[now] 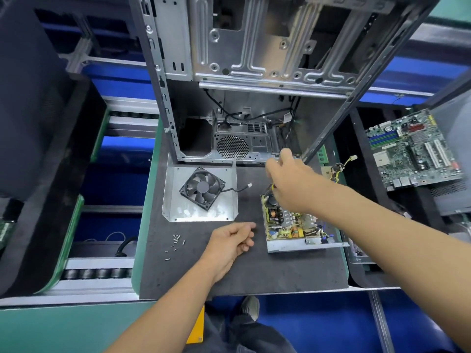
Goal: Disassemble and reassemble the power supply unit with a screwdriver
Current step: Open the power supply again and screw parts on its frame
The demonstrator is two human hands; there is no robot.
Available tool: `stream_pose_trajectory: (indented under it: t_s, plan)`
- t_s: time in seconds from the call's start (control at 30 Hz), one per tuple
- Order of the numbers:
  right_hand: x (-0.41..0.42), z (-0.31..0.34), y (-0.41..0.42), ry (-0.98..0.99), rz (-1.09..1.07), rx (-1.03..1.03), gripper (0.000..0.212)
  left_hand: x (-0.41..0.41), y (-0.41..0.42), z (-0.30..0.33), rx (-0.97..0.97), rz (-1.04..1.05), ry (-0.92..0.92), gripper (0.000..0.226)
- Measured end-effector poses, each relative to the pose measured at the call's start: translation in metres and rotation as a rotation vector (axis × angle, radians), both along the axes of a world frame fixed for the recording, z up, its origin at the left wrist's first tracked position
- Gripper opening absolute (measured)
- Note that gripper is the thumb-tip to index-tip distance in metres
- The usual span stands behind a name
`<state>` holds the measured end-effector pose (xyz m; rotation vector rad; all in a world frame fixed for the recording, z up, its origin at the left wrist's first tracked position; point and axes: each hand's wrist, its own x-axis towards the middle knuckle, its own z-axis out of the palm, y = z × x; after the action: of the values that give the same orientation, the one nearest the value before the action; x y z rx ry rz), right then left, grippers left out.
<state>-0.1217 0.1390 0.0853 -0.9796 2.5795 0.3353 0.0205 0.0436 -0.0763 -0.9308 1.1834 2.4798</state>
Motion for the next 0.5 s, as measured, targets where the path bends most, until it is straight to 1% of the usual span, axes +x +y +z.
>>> stream_pose_trajectory:
  t_s: [0.07, 0.17, 0.2, 0.23, 0.27, 0.3, 0.37, 0.4, 0.47, 0.5]
  plan:
    - [0.0002, 0.0005, 0.0026, -0.027, 0.055, -0.014, 0.024, 0.0011, -0.0004, -0.0005, 0.002, -0.006, 0.015, 0.018]
    - [0.0035, -0.0043, 0.0007, 0.136, 0.11, 0.041, 0.014, 0.0013, -0.0008, -0.0007, 0.008, -0.005, 0.029, 0.018]
    - [0.0037, -0.0055, -0.0001, 0.177, 0.101, 0.058, 0.014, 0.0009, -0.0012, 0.0002, 0.008, -0.002, 0.024, 0.017]
    - [0.0029, -0.0056, -0.0003, 0.191, 0.078, 0.077, 0.019, 0.0008, -0.0016, 0.0009, 0.008, 0.001, 0.018, 0.016]
    - [0.0019, -0.0051, 0.0002, 0.164, 0.055, 0.056, 0.022, 0.0005, -0.0016, 0.0013, 0.007, 0.007, 0.011, 0.015]
    - [0.0012, -0.005, 0.0009, 0.124, 0.045, 0.03, 0.021, 0.0005, -0.0014, 0.0015, 0.003, 0.011, 0.005, 0.014]
    - [0.0003, -0.0063, 0.0026, 0.066, 0.07, -0.015, 0.024, -0.0005, -0.0006, 0.0029, -0.012, 0.012, -0.008, 0.012]
    - [0.0016, -0.0058, 0.0026, 0.07, 0.092, -0.018, 0.024, -0.0014, -0.0002, 0.0033, -0.017, 0.01, -0.014, 0.012]
    - [0.0027, -0.0053, 0.001, 0.146, 0.099, 0.022, 0.012, -0.0025, 0.0001, 0.0038, -0.026, 0.004, -0.023, 0.011]
    - [0.0014, -0.0055, 0.0005, 0.182, 0.09, 0.046, 0.023, -0.0029, -0.0002, 0.0047, -0.032, 0.0, -0.027, 0.01]
